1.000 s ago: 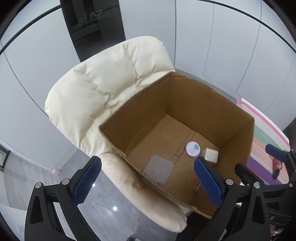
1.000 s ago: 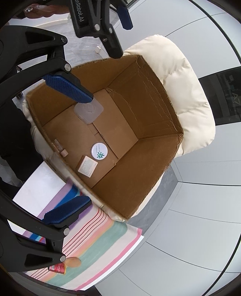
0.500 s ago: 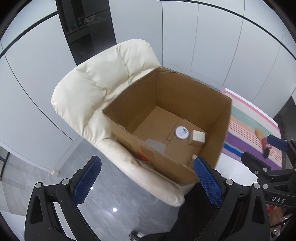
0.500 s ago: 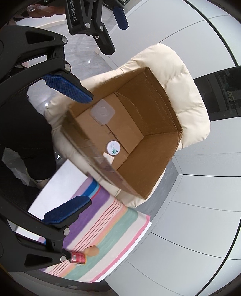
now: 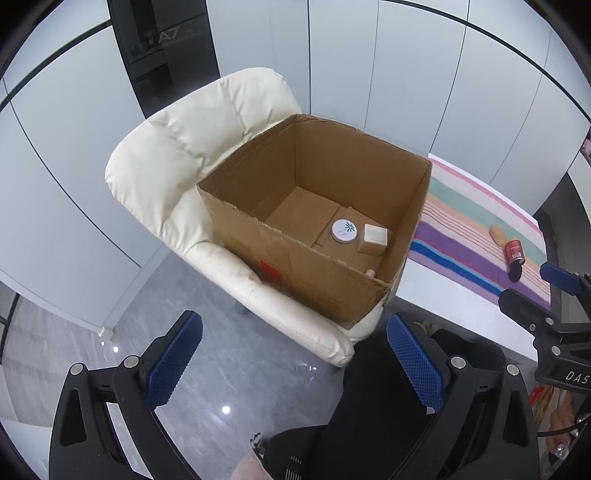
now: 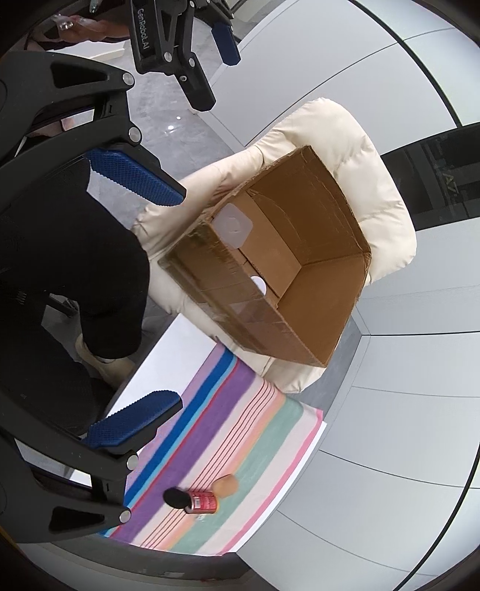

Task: Organize objects
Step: 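Withdraw both grippers from the cardboard box back over the cloth, then grasp the black powder puff with the right gripper while the left gripper approaches the red can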

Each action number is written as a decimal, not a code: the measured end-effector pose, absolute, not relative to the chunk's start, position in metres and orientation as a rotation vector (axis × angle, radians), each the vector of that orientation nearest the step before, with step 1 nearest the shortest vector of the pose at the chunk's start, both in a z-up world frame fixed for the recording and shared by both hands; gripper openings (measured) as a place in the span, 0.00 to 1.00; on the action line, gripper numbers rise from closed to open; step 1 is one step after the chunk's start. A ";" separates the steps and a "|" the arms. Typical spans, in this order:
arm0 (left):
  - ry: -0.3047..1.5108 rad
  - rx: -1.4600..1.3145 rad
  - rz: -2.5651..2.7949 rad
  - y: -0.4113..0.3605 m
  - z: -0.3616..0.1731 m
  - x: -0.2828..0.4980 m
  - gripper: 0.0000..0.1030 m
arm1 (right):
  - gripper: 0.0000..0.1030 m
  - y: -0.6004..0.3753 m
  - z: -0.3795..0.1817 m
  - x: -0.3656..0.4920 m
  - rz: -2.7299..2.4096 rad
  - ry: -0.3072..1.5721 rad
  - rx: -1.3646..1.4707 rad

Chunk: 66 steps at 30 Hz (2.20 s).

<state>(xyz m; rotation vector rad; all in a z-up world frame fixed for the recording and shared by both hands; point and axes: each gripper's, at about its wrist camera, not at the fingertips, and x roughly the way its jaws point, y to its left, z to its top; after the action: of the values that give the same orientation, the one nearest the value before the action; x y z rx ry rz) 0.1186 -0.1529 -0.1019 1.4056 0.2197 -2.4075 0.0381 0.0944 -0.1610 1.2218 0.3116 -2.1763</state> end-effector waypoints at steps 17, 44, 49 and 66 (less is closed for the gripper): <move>0.168 1.413 -2.481 -0.105 -0.091 0.090 0.98 | 0.99 0.159 -0.151 0.015 -2.290 0.188 1.246; -0.085 1.599 -2.820 0.082 -0.123 -0.047 0.98 | 0.99 0.360 -0.201 -0.050 -2.623 -0.053 1.521; -0.122 1.659 -2.840 0.113 -0.141 -0.075 0.98 | 0.99 0.383 -0.225 -0.072 -2.631 -0.088 1.565; -0.183 1.799 -2.769 0.170 -0.239 -0.170 0.98 | 0.99 0.397 -0.368 -0.191 -2.575 -0.120 1.534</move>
<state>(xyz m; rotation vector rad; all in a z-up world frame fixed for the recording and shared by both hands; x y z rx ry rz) -0.1701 0.1699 -0.2387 1.7989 -0.1833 -2.7688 -0.1905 0.3971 -0.3684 1.5342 -0.1197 -2.5746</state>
